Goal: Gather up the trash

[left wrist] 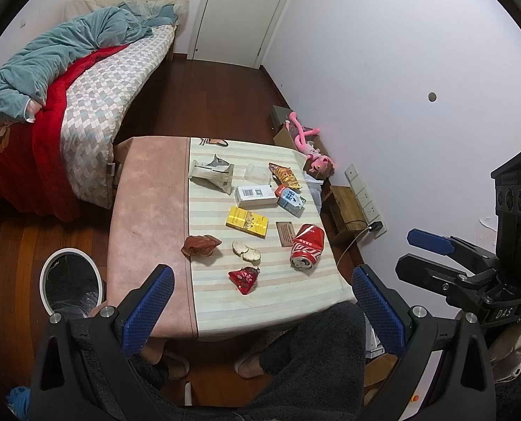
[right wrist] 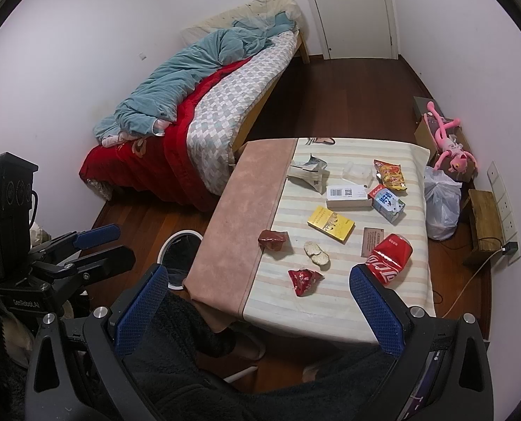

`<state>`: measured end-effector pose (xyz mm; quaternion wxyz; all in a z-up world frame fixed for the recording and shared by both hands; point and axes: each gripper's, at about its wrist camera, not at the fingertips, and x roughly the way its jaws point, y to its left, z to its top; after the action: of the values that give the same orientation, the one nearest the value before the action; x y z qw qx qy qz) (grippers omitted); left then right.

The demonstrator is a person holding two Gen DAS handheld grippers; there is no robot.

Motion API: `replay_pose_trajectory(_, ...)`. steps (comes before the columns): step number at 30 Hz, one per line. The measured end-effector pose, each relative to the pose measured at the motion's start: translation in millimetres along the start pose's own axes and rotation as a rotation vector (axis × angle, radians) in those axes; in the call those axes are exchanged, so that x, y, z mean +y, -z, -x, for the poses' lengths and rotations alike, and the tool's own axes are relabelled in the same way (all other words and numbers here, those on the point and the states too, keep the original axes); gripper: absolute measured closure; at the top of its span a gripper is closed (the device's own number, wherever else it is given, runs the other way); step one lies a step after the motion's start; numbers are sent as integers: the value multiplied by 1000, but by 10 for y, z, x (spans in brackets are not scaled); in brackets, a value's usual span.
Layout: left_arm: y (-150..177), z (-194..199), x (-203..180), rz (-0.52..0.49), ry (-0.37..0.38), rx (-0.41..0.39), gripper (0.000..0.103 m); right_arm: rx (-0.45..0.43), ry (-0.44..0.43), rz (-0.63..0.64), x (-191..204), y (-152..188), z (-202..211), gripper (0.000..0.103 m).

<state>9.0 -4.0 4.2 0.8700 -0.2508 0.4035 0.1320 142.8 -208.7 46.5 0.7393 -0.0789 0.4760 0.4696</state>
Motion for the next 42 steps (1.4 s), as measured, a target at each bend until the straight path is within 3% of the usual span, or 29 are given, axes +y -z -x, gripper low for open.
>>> replay_pose_trajectory(11, -17, -16, 21, 9, -24, 2, 0, -15, 15, -23, -37, -45, -8, 0)
replay_pose_trajectory(15, -67, -192, 84, 5, -171, -37, 0, -39, 79, -137, -322, -102, -150, 0)
replay_pose_trajectory(19, -91, -658, 299, 23, -306, -35, 0, -2, 179, -279, -809, -35, -601, 0)
replay_pose_trajectory(22, -79, -1158, 545, 50, -387, 22, 0, 56, 257, -387, -1292, 39, -1141, 0)
replay_pose_trajectory(25, -34, -1674, 812, 102, -414, 119, 0, 121, 328, -474, -1779, 148, -1659, 0)
replay_pose_trajectory(31, 106, -2501, 1149, 212, -373, 318, 0, 225, 388, -600, -2387, 369, -2395, 0)
replay_pose_trajectory(39, -21, -3189, 1186, 292, -263, 393, 1, 288, 384, -648, -2618, 420, -2936, 0)
replay_pose_trajectory(41, -52, -3332, 1150, 266, -271, 404, 4, 303, 391, -649, -2640, 425, -3016, 0)
replay_pose_trajectory(42, -63, -3381, 1136, 255, -276, 410, 12, 307, 391, -647, -2644, 422, -3052, 0)
